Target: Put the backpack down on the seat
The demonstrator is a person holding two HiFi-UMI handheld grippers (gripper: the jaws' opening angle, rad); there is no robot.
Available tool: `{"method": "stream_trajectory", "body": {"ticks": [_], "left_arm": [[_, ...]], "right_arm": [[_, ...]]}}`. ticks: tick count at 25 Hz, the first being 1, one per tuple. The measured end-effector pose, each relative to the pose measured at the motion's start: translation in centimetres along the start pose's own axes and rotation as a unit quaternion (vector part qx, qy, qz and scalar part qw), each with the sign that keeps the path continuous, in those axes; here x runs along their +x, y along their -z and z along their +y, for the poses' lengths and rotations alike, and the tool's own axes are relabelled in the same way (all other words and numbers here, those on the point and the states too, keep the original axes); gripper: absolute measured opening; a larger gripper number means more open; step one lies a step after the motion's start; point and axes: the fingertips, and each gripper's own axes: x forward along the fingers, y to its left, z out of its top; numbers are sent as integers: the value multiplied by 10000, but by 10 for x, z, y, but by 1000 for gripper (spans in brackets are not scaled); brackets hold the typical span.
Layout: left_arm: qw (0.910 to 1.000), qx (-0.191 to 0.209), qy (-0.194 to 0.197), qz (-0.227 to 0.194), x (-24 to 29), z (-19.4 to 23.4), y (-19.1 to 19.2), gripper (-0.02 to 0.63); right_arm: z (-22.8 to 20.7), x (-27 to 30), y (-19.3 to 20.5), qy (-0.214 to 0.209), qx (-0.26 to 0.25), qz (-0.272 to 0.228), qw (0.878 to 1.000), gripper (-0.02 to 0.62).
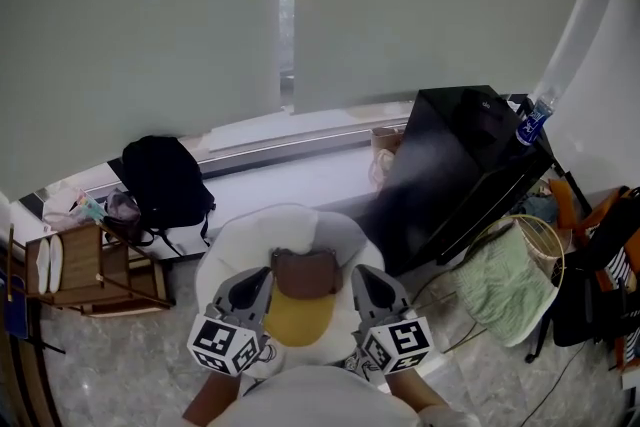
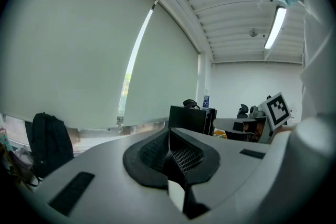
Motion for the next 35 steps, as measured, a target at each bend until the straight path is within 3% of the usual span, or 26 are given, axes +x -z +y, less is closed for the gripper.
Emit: {"method": "stream_trajectory", "body": {"ticks": [8, 35], "left_arm": [[9999, -12, -108, -84, -6, 6, -9, 37], [10000, -31, 49, -25, -16, -3, -4, 37]], "right_arm": [[14, 3, -2, -220, -150, 130, 9996, 29], [15, -5, 1, -83, -166, 284, 9994, 29]]}}
